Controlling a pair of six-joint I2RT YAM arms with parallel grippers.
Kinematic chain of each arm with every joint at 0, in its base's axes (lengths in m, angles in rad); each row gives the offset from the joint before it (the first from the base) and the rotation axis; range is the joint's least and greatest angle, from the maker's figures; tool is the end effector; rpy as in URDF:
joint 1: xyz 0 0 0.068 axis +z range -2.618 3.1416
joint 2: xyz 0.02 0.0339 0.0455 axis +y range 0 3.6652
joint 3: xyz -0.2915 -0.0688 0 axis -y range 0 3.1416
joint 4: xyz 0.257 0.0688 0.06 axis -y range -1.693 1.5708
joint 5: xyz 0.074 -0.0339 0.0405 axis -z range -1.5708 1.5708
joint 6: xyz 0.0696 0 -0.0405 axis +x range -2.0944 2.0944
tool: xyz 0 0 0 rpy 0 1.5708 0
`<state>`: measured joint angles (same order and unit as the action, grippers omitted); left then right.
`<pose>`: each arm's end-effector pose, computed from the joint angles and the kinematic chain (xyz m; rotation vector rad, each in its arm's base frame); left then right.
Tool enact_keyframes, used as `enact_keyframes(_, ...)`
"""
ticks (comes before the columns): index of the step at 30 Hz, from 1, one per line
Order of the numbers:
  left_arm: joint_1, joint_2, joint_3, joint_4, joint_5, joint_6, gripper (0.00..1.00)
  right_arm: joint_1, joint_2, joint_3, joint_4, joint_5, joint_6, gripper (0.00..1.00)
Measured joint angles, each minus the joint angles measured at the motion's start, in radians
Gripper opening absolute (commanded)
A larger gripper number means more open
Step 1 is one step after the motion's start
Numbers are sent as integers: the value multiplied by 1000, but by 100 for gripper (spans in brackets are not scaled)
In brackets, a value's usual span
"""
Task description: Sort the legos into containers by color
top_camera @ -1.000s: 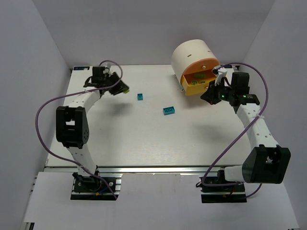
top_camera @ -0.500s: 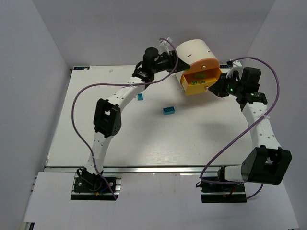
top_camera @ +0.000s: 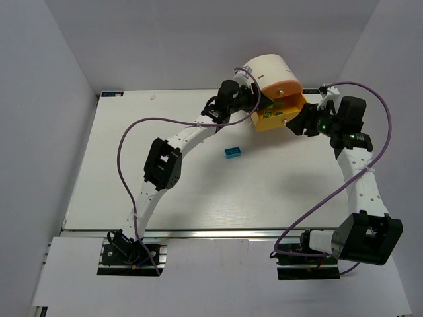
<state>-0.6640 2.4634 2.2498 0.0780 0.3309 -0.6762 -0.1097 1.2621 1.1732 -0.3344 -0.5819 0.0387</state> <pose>0.4975 -0.4180 0.2816 0.2588 1.8546 -1.2470 0.3155 0.0037 0.3739 -0.2285 1.9445 0.5311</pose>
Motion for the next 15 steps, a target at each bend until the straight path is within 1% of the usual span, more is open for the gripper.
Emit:
enact_keyframes(2, 0, 0, 10, -3, -19, 7, 61, -2, 0, -1, 0, -12, -7, 68)
enact_keyframes(5, 1, 0, 22, 0, -41, 6, 63, -2, 3, -3, 1, -49, -35, 56)
enact_keyframes(6, 1, 0, 24, 3, -42, 6, 64, -2, 5, -4, 1, -59, -49, 49)
enact_keyframes(8, 1, -1, 26, 5, -47, 6, 63, -2, 17, -5, 2, -82, -74, 38)
enact_keyframes(9, 2, -1, 27, 5, -51, 6, 62, -2, 24, -5, 2, -90, -82, 27)
enact_keyframes(10, 1, -2, 27, 4, -55, 6, 59, -2, 35, -5, 2, -97, -98, 18)
enact_keyframes(11, 1, -2, 27, 3, -57, 6, 42, -2, 47, -5, 1, -102, -107, 1)
enact_keyframes(12, 1, -4, 27, 0, -59, 7, 31, -2, 58, -5, 1, -102, -116, 0)
enact_keyframes(13, 1, -8, 27, -6, -59, 8, 11, -2, 69, -4, 0, -100, -128, 0)
enact_keyframes(14, 2, -14, 24, -14, -60, 8, 3, -2, 79, -4, -1, -91, -143, 0)
enact_keyframes(15, 3, -31, 12, -23, -61, 11, 0, -2, 87, -4, -1, -79, -159, 0)
